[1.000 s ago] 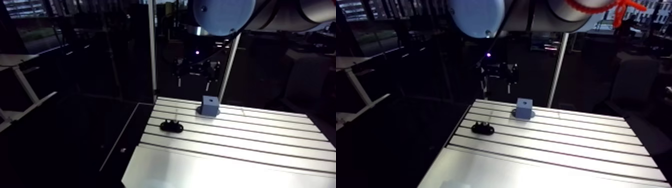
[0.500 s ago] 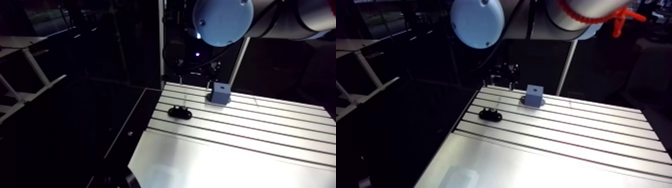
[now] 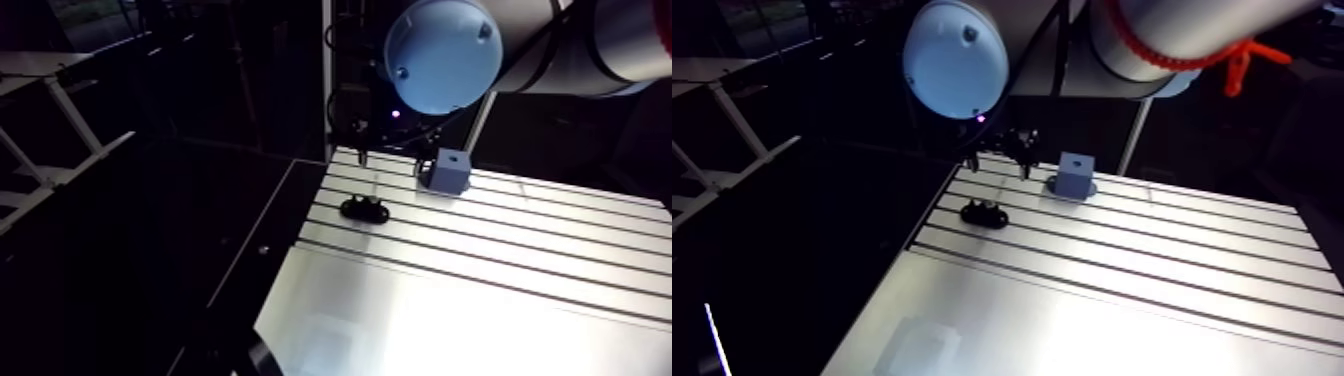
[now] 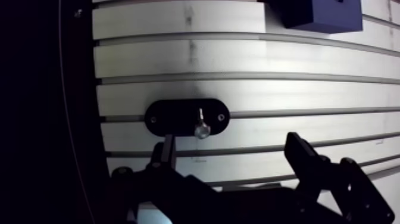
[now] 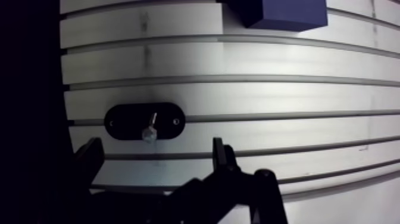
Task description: Pick up the M10 bolt and insert it into the hex recess until seated.
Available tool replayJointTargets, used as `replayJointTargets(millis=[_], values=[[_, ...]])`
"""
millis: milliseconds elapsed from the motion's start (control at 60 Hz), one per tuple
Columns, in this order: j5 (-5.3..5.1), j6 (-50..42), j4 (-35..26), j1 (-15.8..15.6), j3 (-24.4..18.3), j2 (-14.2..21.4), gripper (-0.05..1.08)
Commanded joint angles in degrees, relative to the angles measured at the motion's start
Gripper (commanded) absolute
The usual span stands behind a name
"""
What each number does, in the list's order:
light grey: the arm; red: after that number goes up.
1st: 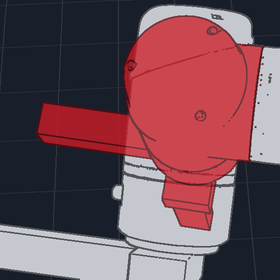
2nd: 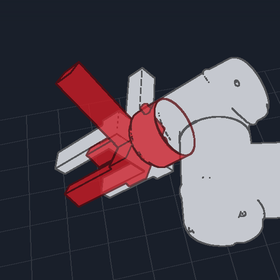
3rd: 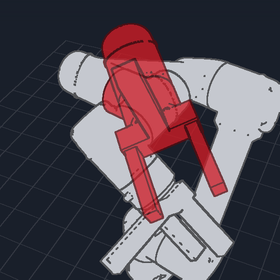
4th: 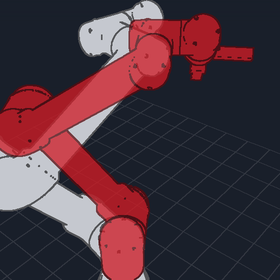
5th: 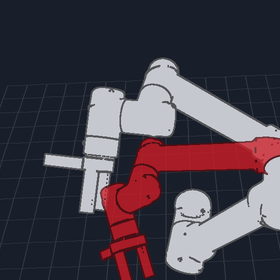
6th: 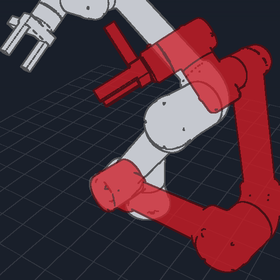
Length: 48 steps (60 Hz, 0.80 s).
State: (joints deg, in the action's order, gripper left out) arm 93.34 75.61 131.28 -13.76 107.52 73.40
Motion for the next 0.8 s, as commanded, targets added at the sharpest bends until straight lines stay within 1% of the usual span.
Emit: replayJointTargets(millis=[17,183,233,417,683,800], values=[[-0.04,-0.05,0.61,-0.04,0.28,-1.0,0.01],[0.05,-0.42,0.61,-0.12,0.28,-1.71,0.02],[0.21,-0.51,0.61,-0.77,0.28,-2.29,0.02],[0.22,-0.51,1.53,-2.04,0.28,-3.64,0.02],[0.22,-0.51,1.75,-2.24,0.18,-4.2,0.02],[0.22,-0.59,1.75,-2.33,0.28,-4.2,0.05]])
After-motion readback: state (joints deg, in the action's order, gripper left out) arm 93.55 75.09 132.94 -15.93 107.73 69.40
